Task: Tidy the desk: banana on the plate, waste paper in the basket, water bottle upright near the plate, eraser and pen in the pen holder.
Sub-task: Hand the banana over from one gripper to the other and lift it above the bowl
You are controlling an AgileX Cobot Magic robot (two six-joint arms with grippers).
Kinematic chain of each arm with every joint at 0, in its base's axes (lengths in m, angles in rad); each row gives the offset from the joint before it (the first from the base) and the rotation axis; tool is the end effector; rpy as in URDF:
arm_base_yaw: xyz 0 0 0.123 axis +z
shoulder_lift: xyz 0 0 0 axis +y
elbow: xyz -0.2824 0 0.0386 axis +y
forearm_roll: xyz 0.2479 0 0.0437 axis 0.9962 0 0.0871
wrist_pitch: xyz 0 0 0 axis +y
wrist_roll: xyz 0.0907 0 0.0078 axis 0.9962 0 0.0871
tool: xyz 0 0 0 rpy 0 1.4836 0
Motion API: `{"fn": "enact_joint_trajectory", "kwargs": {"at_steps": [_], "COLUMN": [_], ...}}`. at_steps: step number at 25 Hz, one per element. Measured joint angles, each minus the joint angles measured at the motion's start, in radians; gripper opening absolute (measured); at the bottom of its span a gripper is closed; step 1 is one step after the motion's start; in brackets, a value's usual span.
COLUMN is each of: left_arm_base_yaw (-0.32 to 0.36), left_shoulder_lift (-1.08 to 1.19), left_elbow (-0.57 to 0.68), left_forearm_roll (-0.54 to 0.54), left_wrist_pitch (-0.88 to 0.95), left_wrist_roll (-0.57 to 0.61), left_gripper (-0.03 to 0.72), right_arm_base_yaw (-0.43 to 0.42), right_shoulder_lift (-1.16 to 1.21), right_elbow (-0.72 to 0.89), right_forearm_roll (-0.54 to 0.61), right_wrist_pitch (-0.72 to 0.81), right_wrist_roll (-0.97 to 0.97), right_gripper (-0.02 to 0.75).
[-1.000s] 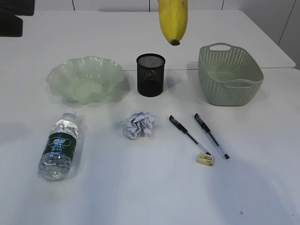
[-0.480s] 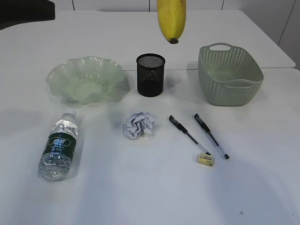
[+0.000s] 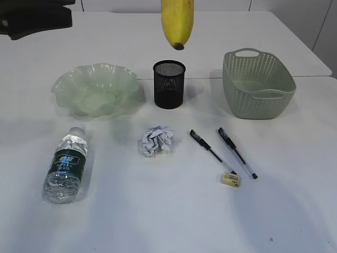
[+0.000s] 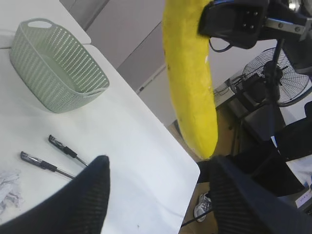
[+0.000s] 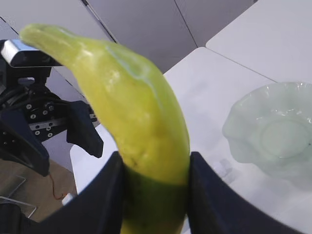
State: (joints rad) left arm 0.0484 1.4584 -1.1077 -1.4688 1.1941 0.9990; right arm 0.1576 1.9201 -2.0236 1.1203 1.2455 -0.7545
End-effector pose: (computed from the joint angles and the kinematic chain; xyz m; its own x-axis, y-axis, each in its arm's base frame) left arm 0.2882 -0.0704 0.3468 -0.7027 -0.1466 -0.6962 0.6047 0.3925 -0.6930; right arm 0.3933 0.1412 0.4128 -0.5212 -0.1725 -0.8358 -0.8150 0.3912 0.4274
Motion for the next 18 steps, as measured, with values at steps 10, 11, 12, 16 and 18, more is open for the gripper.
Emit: {"fn": "enact_joint_trajectory", "kwargs": {"at_steps": [10,11,12,16,18], "left_arm_base_yaw": [-0.002,-0.007,-0.014,-0.049,-0.067], "left_shoulder_lift": [0.095,0.103,0.107,0.128,0.139], "left_elbow": [0.0,0.0,0.0,0.0,0.0], "left_forearm_roll": [-0.036,-0.044,-0.052,-0.06,-0.073], "left_wrist_pitch": [-0.006,-0.008,-0.008,-0.008,-0.008], "left_wrist_roll": [0.024,0.029,0.032,0.042,0.045], "left_gripper": [0.457,0.457,0.457,0.457,0.457], "right_arm_base_yaw": [0.024,0.026,0.03,0.048,0.053], "right_shoulder_lift": [0.073,0.081,0.09,0.106,0.105], "right_elbow": [0.0,0.0,0.0,0.0,0.0], "right_forearm_roll": [0.053,0.063,0.077,0.12,0.142], "right_wrist_pitch": [-0.002,-0.004,-0.005,-0.012,-0.015], "right_wrist_roll": [-0.036,-0.038,-0.04,-0.06,-0.064], "right_gripper": [0.25,0.25,0.25,0.25,0.25]}}
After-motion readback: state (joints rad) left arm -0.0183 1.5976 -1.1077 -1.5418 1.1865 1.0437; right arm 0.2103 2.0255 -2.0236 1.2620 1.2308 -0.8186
